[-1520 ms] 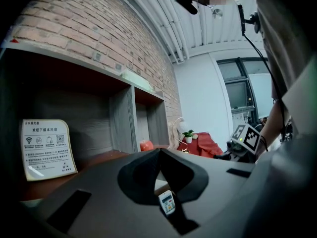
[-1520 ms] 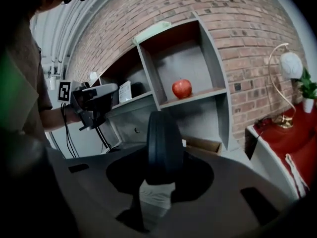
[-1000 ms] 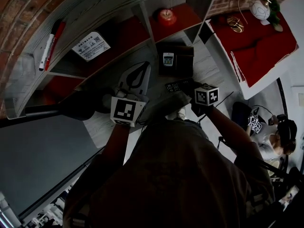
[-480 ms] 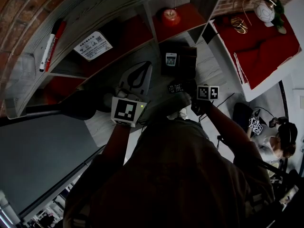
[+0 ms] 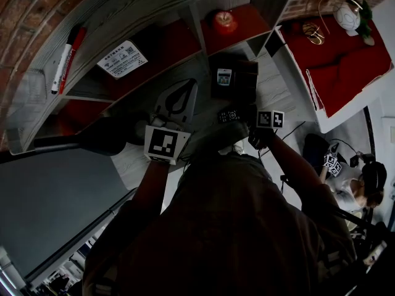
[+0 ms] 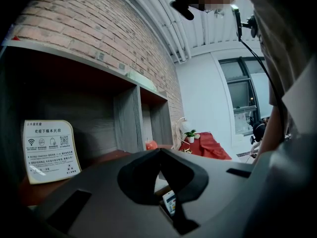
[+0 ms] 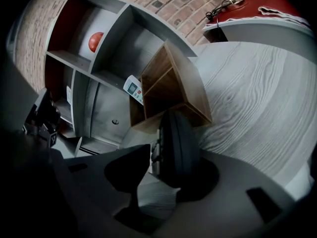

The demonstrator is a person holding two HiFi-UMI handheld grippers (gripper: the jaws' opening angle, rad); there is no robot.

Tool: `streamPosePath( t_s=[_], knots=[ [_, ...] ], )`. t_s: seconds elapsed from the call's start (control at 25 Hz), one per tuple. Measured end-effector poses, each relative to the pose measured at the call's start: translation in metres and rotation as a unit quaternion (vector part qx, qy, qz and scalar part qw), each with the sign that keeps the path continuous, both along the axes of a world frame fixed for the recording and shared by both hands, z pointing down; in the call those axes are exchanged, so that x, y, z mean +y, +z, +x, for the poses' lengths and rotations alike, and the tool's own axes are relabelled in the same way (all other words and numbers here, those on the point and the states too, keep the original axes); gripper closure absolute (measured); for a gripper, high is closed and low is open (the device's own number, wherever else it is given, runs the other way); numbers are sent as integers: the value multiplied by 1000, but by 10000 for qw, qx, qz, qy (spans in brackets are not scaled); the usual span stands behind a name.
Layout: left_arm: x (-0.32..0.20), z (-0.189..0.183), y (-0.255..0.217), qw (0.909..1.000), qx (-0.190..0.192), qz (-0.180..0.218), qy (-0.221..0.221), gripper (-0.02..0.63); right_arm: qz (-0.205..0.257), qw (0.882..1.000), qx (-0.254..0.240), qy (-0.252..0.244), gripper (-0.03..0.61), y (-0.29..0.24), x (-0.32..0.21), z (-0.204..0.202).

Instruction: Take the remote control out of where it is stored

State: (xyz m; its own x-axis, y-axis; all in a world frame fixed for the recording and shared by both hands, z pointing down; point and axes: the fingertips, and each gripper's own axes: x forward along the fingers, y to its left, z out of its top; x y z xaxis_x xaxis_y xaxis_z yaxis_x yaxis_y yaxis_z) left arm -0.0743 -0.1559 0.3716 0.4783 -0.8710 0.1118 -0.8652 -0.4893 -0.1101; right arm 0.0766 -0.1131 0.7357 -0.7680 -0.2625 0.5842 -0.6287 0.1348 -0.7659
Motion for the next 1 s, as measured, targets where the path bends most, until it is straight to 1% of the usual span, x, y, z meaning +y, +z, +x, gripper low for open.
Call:
streamPosePath(
  t_s=[0.16,0.24,0.32,0.36,0.48,0.6,0.68,0.76,0.88,0.92,0.96,1.0],
  knots=[
    [1,-3,8,9999,-101,-54,41,601,343,9968,585,-414,349,6,1,4],
    [3,-4,12,9998,-161,-70,70,601,544,9921,930,-649,330,8,2,8],
    [2,-2,8,9999,-108,-43,52,601,694,9875,1164,-807,317,11,1,10],
    [2,-2,7,9999,-85,-44,51,601,727,9860,1244,-844,307,13,1,11],
    [6,-4,21,9995,-260,-125,138,601,788,9804,1571,-893,277,14,-2,16],
    [4,-1,8,9999,-90,-47,66,601,879,9747,1833,-928,254,14,-3,21],
    [5,-3,10,9999,-126,-36,72,601,998,9680,2073,-998,240,14,-3,26],
    [4,-2,7,10000,-75,-33,44,601,1076,9612,2293,-1091,221,16,-2,32],
    [5,-1,6,10000,-47,-40,36,601,1145,9560,2454,-1129,203,16,-3,38],
    [6,0,7,10000,-47,-48,40,601,1159,9568,2428,-1101,194,15,-4,38],
    [6,0,7,10000,-51,-56,45,601,1136,9592,2366,-1051,180,16,-4,38],
    [7,0,8,9999,-59,-64,52,601,1074,9625,2279,-1003,179,16,-3,37]
  ],
)
